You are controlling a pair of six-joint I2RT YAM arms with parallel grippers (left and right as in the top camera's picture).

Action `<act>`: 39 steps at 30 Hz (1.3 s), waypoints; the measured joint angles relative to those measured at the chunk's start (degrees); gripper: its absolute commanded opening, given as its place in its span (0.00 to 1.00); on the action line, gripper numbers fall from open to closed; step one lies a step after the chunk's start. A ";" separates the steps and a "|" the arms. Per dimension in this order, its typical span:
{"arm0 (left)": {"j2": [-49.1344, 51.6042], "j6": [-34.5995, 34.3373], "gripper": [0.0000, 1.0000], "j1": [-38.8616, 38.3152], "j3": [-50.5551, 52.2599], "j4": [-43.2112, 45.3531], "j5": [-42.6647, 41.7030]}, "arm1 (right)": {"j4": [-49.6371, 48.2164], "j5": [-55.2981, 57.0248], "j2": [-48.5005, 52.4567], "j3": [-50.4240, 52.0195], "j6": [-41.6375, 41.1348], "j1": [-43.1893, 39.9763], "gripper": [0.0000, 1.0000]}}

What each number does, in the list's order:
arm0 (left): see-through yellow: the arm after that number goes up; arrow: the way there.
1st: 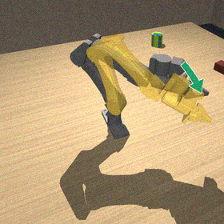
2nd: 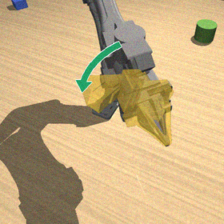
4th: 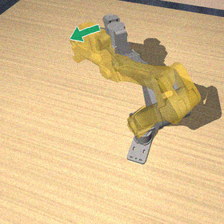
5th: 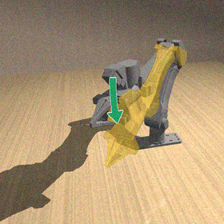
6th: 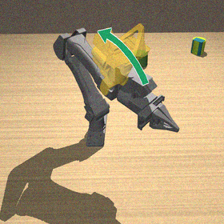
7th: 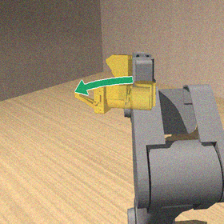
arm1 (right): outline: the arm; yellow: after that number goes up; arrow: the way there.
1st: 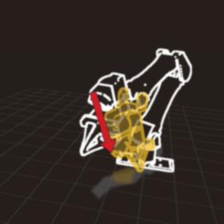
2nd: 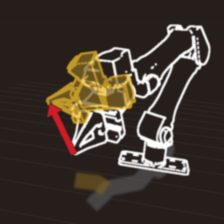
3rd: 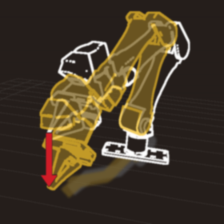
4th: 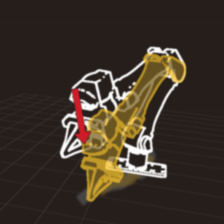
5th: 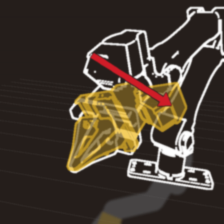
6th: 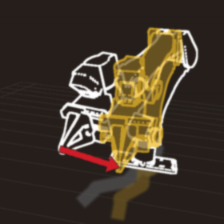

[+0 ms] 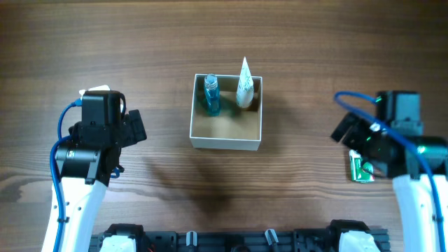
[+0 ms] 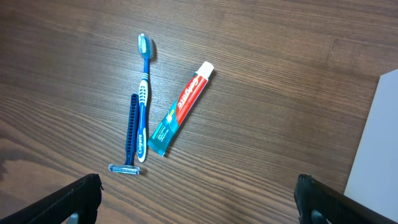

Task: Pack container
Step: 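Move the right gripper to the green Dettol soap and grasp it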

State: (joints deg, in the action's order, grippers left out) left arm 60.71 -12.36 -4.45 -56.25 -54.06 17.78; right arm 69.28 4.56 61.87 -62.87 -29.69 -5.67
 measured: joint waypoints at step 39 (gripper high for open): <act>0.00 0.00 1.00 0.00 0.00 -0.04 0.00 | -24.46 -3.45 30.93 16.68 27.45 -16.35 0.89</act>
State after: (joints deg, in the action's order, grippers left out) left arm 60.71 -12.36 -4.45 -56.25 -54.11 17.78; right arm 44.82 1.10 92.79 -46.19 -2.24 -22.02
